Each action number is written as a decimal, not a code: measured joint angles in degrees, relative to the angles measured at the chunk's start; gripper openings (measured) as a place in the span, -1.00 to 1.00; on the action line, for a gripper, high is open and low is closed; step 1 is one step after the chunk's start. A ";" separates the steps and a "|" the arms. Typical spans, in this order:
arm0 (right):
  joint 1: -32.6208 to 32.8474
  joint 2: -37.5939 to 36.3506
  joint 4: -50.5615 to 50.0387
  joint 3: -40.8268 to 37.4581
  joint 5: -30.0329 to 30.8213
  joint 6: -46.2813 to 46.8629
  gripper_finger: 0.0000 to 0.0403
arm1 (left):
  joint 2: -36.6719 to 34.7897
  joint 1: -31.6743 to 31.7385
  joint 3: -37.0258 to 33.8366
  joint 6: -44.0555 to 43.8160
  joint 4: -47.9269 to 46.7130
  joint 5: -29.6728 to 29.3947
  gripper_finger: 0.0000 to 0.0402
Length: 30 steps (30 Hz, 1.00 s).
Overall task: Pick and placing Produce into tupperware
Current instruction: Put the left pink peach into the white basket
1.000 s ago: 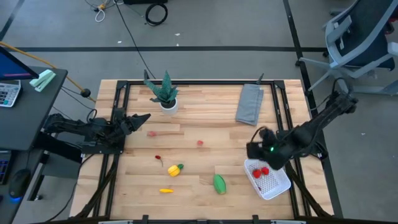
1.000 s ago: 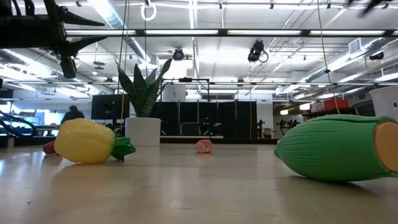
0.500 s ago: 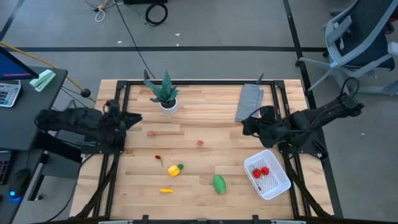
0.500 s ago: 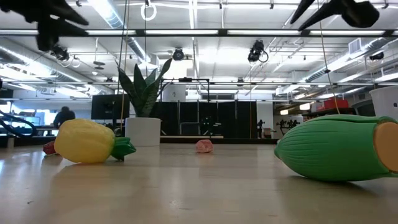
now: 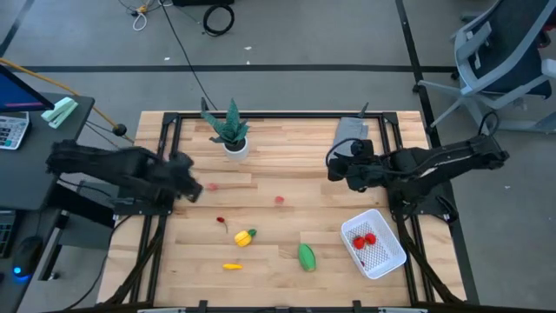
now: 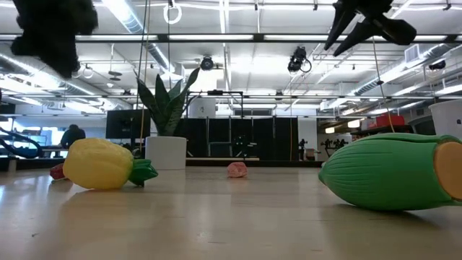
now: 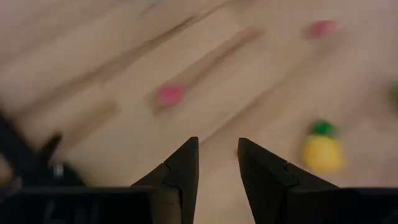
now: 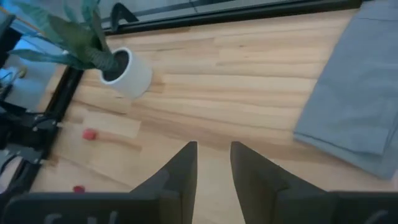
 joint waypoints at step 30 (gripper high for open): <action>-0.80 0.71 0.33 0.00 -7.91 -4.29 -0.47 | 25.23 18.55 -8.28 2.32 21.93 7.12 0.31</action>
